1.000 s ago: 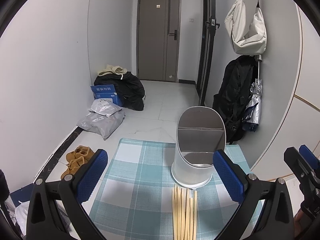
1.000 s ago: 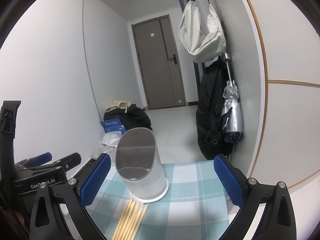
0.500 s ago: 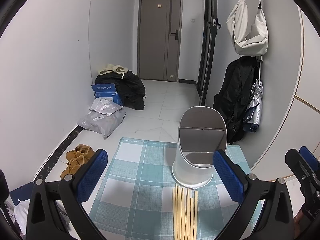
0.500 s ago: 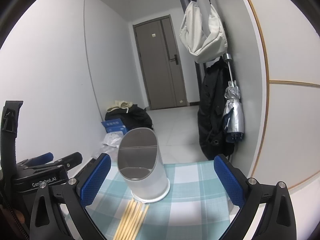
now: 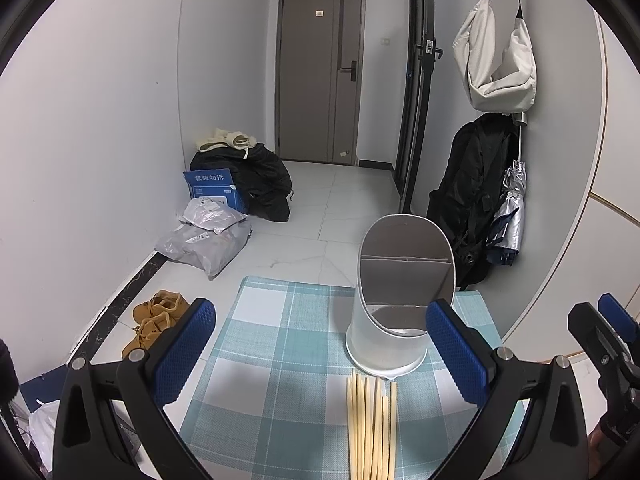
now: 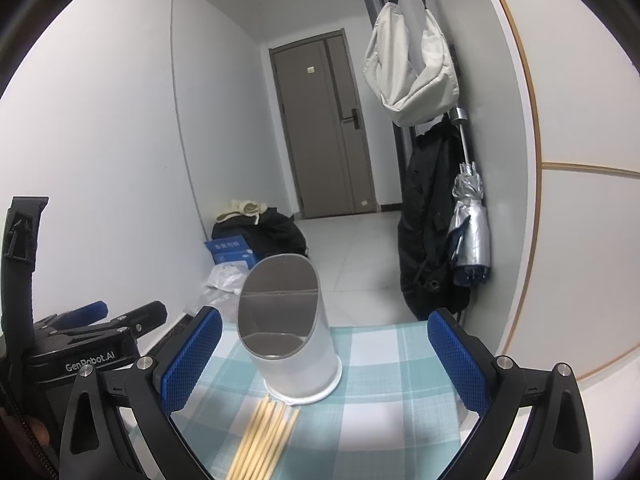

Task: Organize utensils
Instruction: 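Lower the right gripper onto the loose wooden chopsticks and close on one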

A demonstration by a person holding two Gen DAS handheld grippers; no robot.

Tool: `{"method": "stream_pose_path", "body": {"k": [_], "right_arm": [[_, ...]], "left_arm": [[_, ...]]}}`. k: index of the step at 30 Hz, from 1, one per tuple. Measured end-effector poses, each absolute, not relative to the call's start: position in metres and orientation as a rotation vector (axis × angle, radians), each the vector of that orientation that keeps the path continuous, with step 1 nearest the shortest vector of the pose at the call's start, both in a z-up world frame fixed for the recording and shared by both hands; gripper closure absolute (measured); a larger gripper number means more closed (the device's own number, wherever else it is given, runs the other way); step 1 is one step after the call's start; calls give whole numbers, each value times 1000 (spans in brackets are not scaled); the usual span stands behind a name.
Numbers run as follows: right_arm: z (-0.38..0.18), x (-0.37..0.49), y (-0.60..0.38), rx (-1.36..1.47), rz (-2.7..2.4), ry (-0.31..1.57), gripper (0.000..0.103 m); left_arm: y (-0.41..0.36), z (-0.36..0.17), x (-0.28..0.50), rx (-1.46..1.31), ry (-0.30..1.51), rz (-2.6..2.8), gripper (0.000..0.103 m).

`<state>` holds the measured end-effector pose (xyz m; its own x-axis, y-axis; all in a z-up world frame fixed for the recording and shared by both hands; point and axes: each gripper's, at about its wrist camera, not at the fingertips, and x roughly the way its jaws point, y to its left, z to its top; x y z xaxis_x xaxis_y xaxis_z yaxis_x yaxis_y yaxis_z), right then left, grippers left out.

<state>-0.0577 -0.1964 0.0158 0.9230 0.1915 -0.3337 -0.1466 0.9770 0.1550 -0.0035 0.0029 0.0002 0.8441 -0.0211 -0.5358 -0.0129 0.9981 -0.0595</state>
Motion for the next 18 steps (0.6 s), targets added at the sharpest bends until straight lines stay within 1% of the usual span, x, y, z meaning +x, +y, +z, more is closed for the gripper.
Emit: {"method": "stream_pose_path", "body": {"k": [6, 10, 14, 18], "right_arm": [[12, -53, -191, 121, 193, 391, 0], [4, -46, -185, 105, 201, 433, 0], [-15, -30, -179, 96, 214, 526, 0], [-43, -10, -165, 55, 219, 664, 0]], "left_arm": [[6, 1, -3, -58, 569, -8, 1], [19, -6, 5, -82, 606, -2, 1], [40, -13, 15, -125, 643, 26, 1], [57, -20, 20, -146, 674, 60, 1]]}}
